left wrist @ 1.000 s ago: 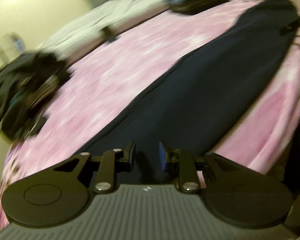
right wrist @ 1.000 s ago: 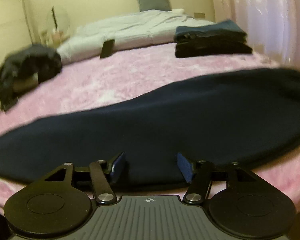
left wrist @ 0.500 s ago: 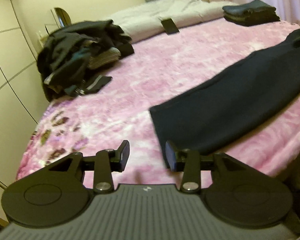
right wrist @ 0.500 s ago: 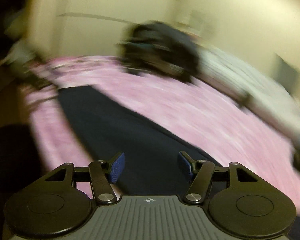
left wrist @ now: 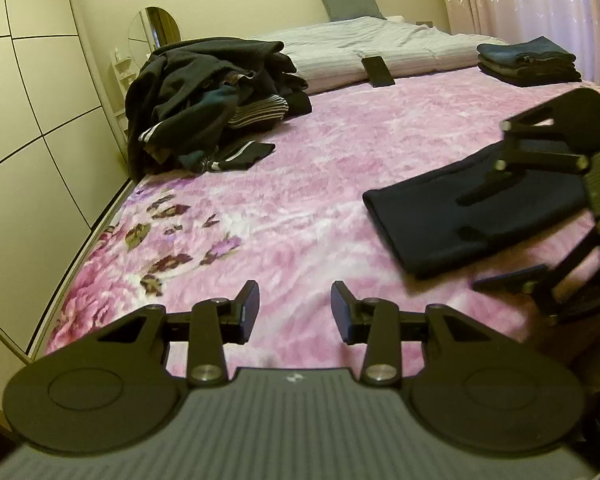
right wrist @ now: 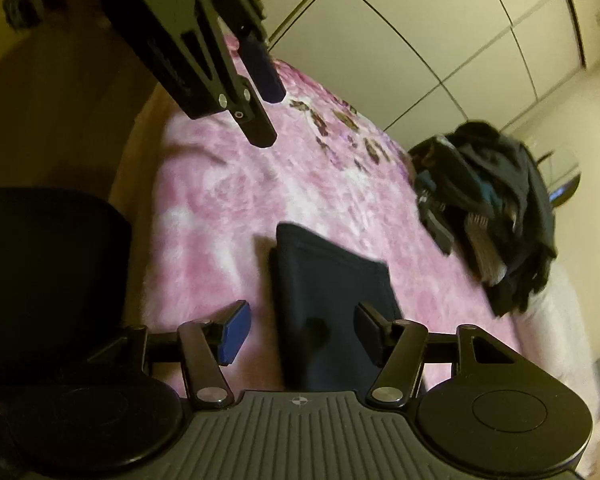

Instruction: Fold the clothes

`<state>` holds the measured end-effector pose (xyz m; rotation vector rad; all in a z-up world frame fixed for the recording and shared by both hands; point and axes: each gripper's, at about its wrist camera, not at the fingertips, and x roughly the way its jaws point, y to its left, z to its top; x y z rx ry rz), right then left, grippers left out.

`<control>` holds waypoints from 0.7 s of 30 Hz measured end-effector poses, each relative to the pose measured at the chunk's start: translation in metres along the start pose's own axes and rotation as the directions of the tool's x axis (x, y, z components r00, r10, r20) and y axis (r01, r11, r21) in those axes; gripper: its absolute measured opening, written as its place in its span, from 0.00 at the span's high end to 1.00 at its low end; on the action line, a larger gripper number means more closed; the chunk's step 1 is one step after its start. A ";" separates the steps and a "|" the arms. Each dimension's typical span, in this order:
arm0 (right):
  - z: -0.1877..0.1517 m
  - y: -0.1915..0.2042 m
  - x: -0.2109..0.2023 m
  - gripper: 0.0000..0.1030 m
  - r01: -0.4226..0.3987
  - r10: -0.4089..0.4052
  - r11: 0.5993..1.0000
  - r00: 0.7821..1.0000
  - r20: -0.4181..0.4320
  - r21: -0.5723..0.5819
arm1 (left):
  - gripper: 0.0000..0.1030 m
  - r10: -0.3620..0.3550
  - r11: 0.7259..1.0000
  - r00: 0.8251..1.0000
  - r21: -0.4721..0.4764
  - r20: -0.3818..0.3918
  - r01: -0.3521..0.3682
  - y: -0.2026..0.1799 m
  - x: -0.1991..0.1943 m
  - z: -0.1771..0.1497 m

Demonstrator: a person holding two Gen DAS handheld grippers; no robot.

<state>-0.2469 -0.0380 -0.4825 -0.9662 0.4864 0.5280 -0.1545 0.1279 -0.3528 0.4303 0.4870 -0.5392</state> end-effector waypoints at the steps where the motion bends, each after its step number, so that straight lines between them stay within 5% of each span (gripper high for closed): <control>1: 0.003 0.002 0.006 0.42 0.015 -0.015 1.000 1.000 -0.007 -0.014 | 0.65 0.000 1.000 1.000 -0.004 0.001 0.000 0.001 -0.001 -0.002; 3: 0.006 0.001 0.009 0.62 0.039 -0.039 0.999 0.999 -0.011 -0.024 | 0.65 0.001 1.000 1.000 -0.012 0.002 -0.001 0.004 -0.003 -0.005; 4: 0.008 0.002 0.010 0.81 0.046 -0.046 0.999 0.999 -0.017 -0.026 | 0.65 0.001 1.000 1.000 -0.017 0.003 -0.001 0.006 -0.004 -0.007; 9: 0.001 -0.013 -0.004 0.94 0.077 -0.081 0.989 0.996 0.030 0.124 | 0.65 -0.002 1.000 1.000 -0.027 0.023 0.003 0.005 -0.011 -0.007; 12: -0.012 -0.057 -0.038 0.95 0.069 -0.117 0.912 0.988 0.096 0.405 | 0.65 -0.013 1.000 0.999 -0.019 0.049 0.014 -0.006 -0.015 0.002; 15: -0.052 -0.114 -0.105 0.95 0.075 -0.251 0.721 0.955 0.159 0.688 | 0.65 -0.042 0.999 0.996 0.003 0.074 0.041 -0.023 -0.015 0.015; 17: -0.104 -0.143 -0.157 0.95 0.115 -0.404 0.519 0.906 0.125 0.847 | 0.65 -0.075 0.997 0.993 0.033 0.089 0.072 -0.041 -0.012 0.029; 18: -0.133 -0.153 -0.181 0.95 0.131 -0.470 0.400 0.879 0.080 0.907 | 0.65 -0.095 0.995 0.991 0.051 0.094 0.090 -0.052 -0.010 0.036; 20: -0.215 -0.159 -0.218 0.95 0.153 -0.546 0.093 0.834 -0.078 0.984 | 0.65 -0.140 0.987 0.985 0.091 0.099 0.131 -0.075 -0.005 0.051; 21: -0.255 -0.153 -0.225 0.95 0.146 -0.533 -0.050 0.833 -0.150 0.988 | 0.65 -0.162 0.982 0.982 0.111 0.101 0.151 -0.087 -0.003 0.058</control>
